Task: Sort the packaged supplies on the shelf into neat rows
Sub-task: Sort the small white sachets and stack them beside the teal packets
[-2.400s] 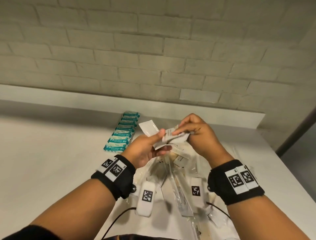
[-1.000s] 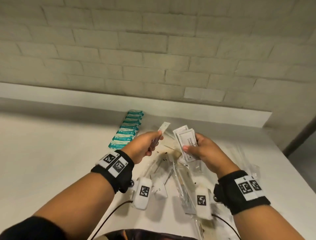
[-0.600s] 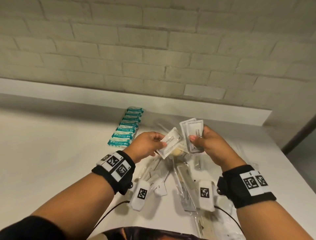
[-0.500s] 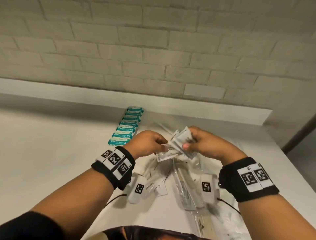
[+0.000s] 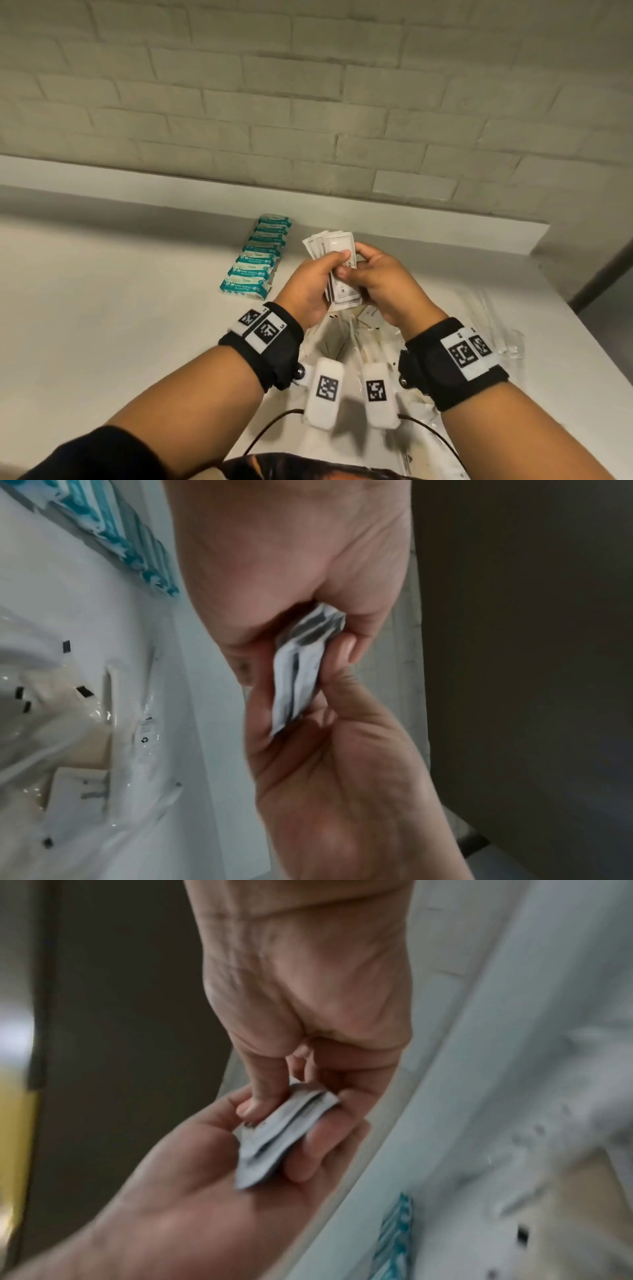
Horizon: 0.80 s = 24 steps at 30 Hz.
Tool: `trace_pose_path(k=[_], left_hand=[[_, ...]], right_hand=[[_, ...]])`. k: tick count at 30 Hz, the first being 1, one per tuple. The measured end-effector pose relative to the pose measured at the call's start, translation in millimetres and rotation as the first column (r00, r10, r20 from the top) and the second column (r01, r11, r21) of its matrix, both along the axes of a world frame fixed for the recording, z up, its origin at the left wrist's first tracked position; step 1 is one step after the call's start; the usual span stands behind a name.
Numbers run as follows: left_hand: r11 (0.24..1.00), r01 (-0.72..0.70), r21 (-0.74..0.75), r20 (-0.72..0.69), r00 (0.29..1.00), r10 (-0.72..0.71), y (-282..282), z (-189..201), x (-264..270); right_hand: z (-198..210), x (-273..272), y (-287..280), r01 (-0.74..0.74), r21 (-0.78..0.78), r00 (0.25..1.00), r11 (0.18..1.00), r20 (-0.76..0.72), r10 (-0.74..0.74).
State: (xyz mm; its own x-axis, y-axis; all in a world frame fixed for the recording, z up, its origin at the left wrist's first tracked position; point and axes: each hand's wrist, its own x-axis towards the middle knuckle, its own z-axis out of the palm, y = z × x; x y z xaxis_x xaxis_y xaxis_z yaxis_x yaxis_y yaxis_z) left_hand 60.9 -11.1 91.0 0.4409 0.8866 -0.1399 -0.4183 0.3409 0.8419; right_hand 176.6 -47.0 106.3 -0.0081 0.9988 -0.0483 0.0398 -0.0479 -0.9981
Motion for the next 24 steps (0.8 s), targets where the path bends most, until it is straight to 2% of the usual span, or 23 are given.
trace_pose_path(k=[1,3,4,6,7,8,10,12,13,14,16,18,20,24], left_hand=[[0.999,-0.022,-0.024,0.006,1.0,0.022,2,1,0],[0.999,-0.015,-0.038,-0.018,1.0,0.015,3,3,-2],[0.999,-0.018,-0.043,-0.049,0.999,0.016,2,2,-2],[0.998,-0.013,-0.058,-0.08,0.997,0.009,0,-2,-3],[0.997,-0.012,-0.076,-0.078,0.997,0.006,1,-5,-4],[0.995,-0.013,-0.099,-0.073,0.997,0.005,1,-6,-5],[0.991,0.03,-0.134,-0.074,0.996,-0.04,2,-5,-6],[0.98,0.135,-0.147,-0.083,0.985,-0.148,1,0,-8],[0.973,0.177,-0.148,-0.091,0.977,-0.192,0,2,-8],[0.968,0.205,-0.148,-0.086,0.972,-0.219,-1,4,-9],[0.968,0.202,-0.149,-0.095,0.971,-0.218,0,5,-9],[0.968,0.196,-0.159,-0.096,0.972,-0.213,0,5,-9],[0.964,0.207,-0.169,-0.081,0.972,-0.223,-1,6,-8],[0.96,0.212,-0.185,-0.064,0.972,-0.227,-1,3,-8]], right_hand=[[1,-2,0,0.004,-0.002,0.98,1.0,0.198,-0.004],[1,-6,-2,0.05,0.0,0.838,0.999,0.544,-0.042],[0,-7,-2,0.08,0.018,0.76,0.997,0.646,-0.072],[0,-5,-5,0.109,0.082,0.64,0.991,0.757,-0.133],[1,-1,-6,0.092,0.123,0.607,0.988,0.78,-0.154],[1,2,-8,0.041,0.151,0.606,0.988,0.783,-0.145],[4,6,-12,-0.135,0.104,0.588,0.985,0.809,-0.005],[8,2,-15,-0.3,-0.015,0.472,0.954,0.867,0.161],[8,1,-15,-0.337,-0.015,0.428,0.941,0.888,0.167],[8,1,-13,-0.352,0.03,0.418,0.936,0.899,0.129],[7,4,-9,-0.334,0.151,0.462,0.931,0.887,0.022],[8,7,-9,-0.332,0.162,0.492,0.929,0.87,0.024],[8,8,-8,-0.358,0.132,0.463,0.924,0.885,0.053],[7,7,-6,-0.374,0.198,0.412,0.906,0.911,-0.029]])
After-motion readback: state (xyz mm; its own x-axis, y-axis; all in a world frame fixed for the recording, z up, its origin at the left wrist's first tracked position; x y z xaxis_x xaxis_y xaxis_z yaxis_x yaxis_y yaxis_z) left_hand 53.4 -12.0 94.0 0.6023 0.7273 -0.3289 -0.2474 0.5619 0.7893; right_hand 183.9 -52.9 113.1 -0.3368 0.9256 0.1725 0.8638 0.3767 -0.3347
